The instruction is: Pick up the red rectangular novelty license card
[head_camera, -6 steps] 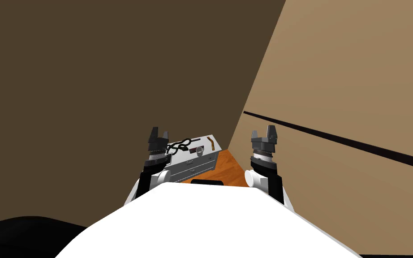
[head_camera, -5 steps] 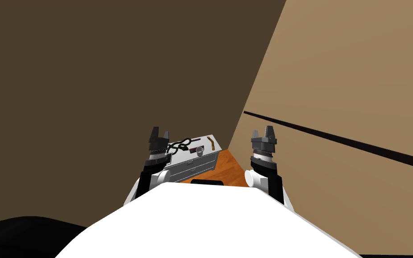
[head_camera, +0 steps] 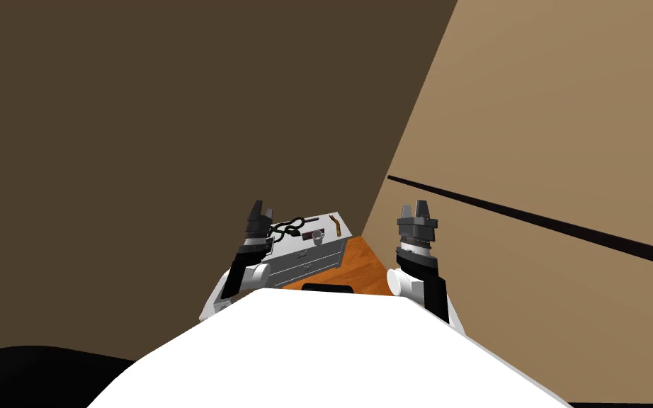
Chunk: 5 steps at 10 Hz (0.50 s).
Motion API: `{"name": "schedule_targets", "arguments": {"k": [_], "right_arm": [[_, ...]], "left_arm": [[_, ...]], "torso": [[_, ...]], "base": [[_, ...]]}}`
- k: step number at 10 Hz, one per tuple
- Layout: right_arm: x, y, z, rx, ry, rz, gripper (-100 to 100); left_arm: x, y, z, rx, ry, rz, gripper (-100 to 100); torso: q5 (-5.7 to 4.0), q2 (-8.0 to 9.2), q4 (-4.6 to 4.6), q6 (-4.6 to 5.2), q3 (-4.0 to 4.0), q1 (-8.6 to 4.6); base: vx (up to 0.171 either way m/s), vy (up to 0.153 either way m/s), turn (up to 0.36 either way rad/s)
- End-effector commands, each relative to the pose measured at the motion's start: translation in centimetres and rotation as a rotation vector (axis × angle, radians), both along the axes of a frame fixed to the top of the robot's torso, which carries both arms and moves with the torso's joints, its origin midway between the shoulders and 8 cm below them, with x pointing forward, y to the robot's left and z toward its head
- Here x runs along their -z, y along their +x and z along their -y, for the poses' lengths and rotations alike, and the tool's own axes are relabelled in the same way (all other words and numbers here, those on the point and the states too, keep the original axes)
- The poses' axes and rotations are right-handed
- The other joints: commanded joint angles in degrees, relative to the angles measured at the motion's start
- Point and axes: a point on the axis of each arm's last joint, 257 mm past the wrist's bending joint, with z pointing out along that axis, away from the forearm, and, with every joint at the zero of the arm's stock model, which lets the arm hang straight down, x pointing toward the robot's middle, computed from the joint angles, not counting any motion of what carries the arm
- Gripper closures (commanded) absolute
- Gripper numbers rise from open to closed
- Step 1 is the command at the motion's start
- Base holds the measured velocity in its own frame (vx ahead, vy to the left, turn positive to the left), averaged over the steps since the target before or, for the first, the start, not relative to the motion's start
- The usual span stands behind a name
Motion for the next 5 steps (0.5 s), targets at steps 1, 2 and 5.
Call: {"name": "schedule_targets", "arguments": {"k": [1, 2, 5], "right_arm": [[0.0, 0.0, 0.0, 0.0, 0.0, 0.0, 0], [0.0, 0.0, 0.0, 0.0, 0.0, 0.0, 0], [0.0, 0.0, 0.0, 0.0, 0.0, 0.0, 0]], "left_arm": [[1.4, 1.9, -0.7, -0.003, 0.007, -0.052, -100], [1.5, 2.3, -0.7, -0.002, 0.004, -0.061, -100], [3.8, 5.4, -1.6, -0.011, 0.001, -0.144, -100]], "torso": [[0.0, 0.0, 0.0, 0.0, 0.0, 0.0], [0.0, 0.03, 0.0, 0.0, 0.01, 0.01], [0.0, -0.01, 0.0, 0.0, 0.0, 0.03]], "base": [[-0.046, 0.008, 0.085], [-0.037, 0.008, 0.025], [-0.031, 0.014, 0.045]]}}
